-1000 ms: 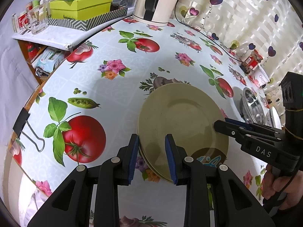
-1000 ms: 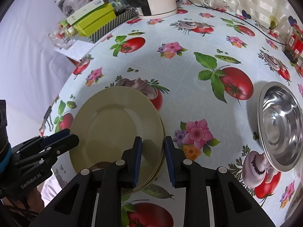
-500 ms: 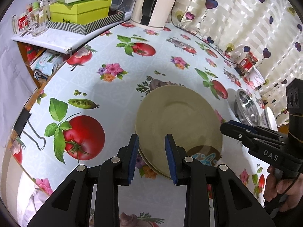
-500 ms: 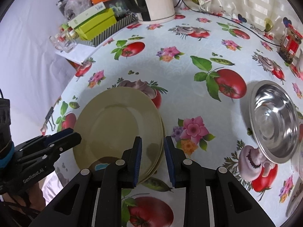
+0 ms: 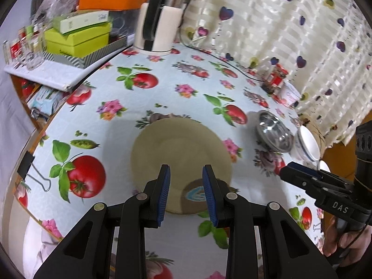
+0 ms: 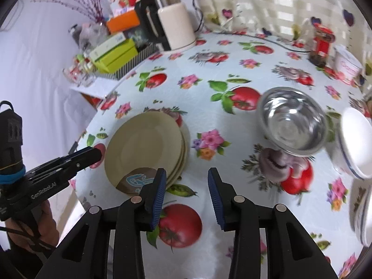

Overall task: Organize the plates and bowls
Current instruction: 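Move the right tool toward the rim of the stainless steel bowl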

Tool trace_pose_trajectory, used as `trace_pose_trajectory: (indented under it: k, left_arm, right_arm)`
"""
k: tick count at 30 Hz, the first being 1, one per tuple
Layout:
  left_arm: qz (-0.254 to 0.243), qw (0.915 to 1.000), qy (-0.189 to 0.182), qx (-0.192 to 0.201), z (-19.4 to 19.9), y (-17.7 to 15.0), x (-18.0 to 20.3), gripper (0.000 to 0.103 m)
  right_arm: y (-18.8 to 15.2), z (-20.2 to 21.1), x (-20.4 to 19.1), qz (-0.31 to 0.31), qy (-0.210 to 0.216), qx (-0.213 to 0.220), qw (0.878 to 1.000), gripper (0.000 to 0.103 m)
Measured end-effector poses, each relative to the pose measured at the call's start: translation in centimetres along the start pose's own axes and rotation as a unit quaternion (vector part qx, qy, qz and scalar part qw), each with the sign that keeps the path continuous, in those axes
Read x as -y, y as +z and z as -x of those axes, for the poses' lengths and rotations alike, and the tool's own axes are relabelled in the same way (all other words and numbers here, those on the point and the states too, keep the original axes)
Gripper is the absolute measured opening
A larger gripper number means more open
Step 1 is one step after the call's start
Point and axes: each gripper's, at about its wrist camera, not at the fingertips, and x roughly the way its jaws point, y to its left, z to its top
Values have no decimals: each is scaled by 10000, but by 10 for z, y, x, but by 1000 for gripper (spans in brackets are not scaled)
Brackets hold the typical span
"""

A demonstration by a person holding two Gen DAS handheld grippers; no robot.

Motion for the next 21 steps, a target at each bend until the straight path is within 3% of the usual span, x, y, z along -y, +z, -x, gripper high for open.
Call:
trace_pose_trajectory:
  k: [6,21]
  left_arm:
    - [-189,9996,-186,5,5,-2,17,30]
    - [-514,9979,-396,28,12,1,45,30]
  right_arm:
    - [-11,31,14,-229,-75,370,9990,37]
    - [-37,65,24,-343,-331,505,9976,42]
